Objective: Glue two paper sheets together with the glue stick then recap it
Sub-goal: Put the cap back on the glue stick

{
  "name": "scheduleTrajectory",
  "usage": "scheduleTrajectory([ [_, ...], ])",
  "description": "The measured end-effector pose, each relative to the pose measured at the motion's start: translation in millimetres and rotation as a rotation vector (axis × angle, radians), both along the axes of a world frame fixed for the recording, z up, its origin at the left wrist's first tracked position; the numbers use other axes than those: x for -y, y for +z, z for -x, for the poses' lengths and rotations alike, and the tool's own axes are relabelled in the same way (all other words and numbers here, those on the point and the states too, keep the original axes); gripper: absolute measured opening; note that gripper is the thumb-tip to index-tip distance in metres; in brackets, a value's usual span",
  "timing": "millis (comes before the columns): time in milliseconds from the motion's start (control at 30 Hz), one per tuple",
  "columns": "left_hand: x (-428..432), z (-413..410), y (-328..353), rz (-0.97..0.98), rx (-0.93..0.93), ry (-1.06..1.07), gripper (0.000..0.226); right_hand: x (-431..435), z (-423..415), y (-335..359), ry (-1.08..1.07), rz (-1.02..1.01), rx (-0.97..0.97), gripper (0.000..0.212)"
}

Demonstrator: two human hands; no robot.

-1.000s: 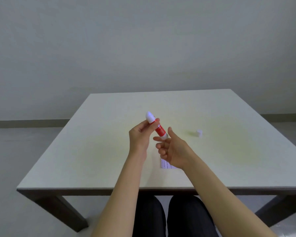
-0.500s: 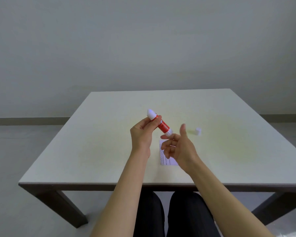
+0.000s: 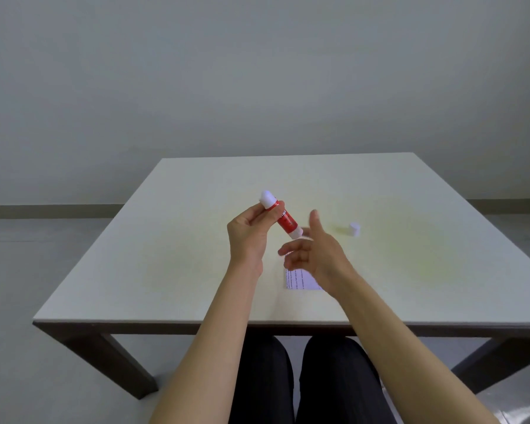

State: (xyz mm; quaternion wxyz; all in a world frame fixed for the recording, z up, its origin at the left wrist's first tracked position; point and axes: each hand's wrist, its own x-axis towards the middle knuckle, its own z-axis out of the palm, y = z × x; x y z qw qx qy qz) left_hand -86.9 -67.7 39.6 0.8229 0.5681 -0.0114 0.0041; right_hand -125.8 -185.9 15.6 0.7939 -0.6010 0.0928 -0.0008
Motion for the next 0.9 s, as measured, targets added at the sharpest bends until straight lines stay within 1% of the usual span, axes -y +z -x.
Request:
scheduleTrajectory([
  [33,-1,1,0,0.003,-0.002,-0.009,0.007,4,-1,3,0.094,-0.153,-0.097,0.049],
  [67,-1,1,0,0.004,-0.001,-0.015,0.007,6,-1,4,0.132,-0.218,-0.115,0.046],
  [100,-1,2,1,0.013,-0.005,-0.018,0.007,5,0,4,0.109,-0.208,-0.059,0.037],
  [133,-1,2,1,0.024,-0.011,-0.016,0.006,2,1,3,0.037,-0.086,0.065,0.024],
  [167,-1,2,1,0.043,-0.018,-0.017,0.006,-2,4,0,-0.076,0.161,0.233,0.011],
  [200,-1,2,1,0.059,-0.021,-0.022,0.006,-4,5,-5,-0.229,0.5,0.408,0.007],
  [233,1,3,2,0.073,-0.023,-0.029,0.006,-8,6,-11,-0.383,0.828,0.561,0.013],
  [267,2,3,2,0.07,-0.019,-0.03,0.007,-10,6,-17,-0.489,1.074,0.683,0.019],
  [300,3,3,2,0.06,-0.011,-0.023,0.008,-8,4,-18,-0.544,1.225,0.772,0.023],
  [333,3,1,1,0.034,-0.001,0.0,0.008,-2,1,-19,-0.53,1.292,0.809,0.026],
  [367,2,1,0,0.004,0.008,0.031,0.008,6,-3,-19,-0.481,1.304,0.769,0.033],
  [433,-4,-3,-1,-0.106,0.062,0.099,0.009,31,-13,-21,-0.422,1.332,0.553,0.051],
  [500,-13,-6,-4,-0.252,0.154,0.098,0.011,66,-25,-29,-0.47,1.552,0.266,0.053],
  [567,-19,-8,-6,-0.366,0.219,0.05,0.004,90,-31,-39,-0.37,1.754,0.004,0.05],
  [600,-20,-10,-7,-0.415,0.233,0.049,0.01,97,-34,-44,-0.289,1.803,-0.074,0.049],
  [667,-22,-12,-9,-0.467,0.232,0.051,0.026,104,-37,-52,-0.194,1.844,-0.105,0.042],
  [733,-23,-12,-11,-0.499,0.236,0.033,0.032,105,-36,-54,-0.202,1.801,-0.054,0.037],
  [767,-23,-11,-12,-0.517,0.243,0.025,0.034,104,-35,-52,-0.239,1.698,-0.022,0.036],
  [800,-24,-10,-14,-0.537,0.26,0.024,0.036,101,-34,-46,-0.279,1.528,0.013,0.034],
  [867,-24,-8,-16,-0.595,0.321,0.054,0.041,88,-32,-27,-0.327,1.104,0.119,0.029],
  [900,-23,-8,-17,-0.635,0.35,0.073,0.041,77,-30,-13,-0.327,0.928,0.18,0.028],
])
